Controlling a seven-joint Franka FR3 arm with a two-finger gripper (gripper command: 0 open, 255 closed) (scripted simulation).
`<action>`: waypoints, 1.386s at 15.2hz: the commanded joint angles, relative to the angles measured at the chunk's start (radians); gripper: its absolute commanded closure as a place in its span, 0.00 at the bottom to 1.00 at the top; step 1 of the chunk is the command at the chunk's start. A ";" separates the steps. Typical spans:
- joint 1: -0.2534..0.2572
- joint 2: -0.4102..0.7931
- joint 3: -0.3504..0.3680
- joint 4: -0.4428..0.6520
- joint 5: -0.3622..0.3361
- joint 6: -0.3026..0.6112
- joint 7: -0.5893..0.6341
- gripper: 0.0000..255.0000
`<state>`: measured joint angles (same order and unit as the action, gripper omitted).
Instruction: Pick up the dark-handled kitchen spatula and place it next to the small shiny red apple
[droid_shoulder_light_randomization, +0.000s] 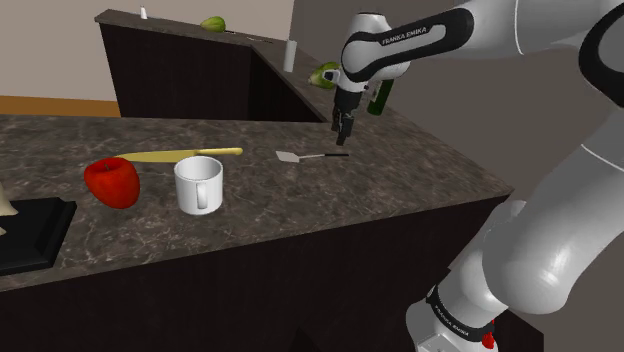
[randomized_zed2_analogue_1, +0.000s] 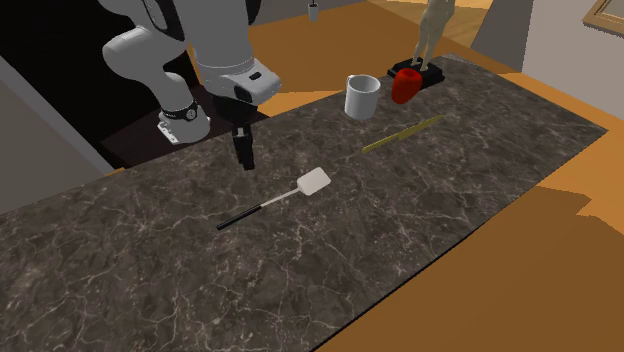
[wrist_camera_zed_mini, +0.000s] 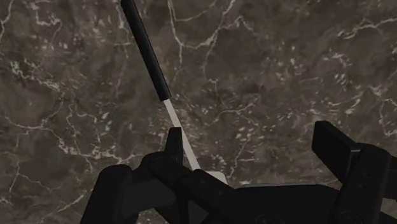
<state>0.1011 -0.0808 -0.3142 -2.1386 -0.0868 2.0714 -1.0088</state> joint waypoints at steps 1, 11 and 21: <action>0.002 0.082 -0.010 0.049 0.024 0.022 -0.104 0.00; -0.022 0.323 0.007 0.180 0.096 0.105 -0.345 0.00; -0.026 0.348 0.009 0.160 0.105 0.148 -0.350 0.00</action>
<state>0.0755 0.2668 -0.3052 -1.9783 0.0182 2.2189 -1.3591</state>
